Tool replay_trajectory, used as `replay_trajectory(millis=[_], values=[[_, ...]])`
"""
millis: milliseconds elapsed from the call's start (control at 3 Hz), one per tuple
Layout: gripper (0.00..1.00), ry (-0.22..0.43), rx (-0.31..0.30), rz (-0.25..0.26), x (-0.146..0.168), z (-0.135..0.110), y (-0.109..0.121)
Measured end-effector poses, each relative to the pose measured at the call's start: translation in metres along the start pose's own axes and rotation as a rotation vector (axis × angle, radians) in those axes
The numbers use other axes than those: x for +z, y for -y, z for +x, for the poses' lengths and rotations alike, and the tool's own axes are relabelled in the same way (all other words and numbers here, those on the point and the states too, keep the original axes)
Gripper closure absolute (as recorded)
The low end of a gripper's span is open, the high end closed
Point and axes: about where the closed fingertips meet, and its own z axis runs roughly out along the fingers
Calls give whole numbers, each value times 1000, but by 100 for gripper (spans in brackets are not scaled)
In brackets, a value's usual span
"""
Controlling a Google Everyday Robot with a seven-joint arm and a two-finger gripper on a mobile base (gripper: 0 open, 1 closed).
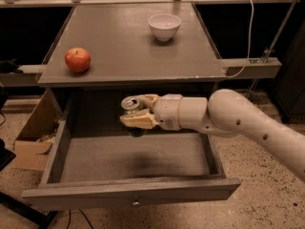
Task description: Place green can into top drawer
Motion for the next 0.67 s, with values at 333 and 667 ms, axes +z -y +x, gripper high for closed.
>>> replay_trajectory(millis=[333, 667], values=[[100, 58, -34, -119, 54, 13, 3], [100, 118, -8, -206, 101, 36, -8]])
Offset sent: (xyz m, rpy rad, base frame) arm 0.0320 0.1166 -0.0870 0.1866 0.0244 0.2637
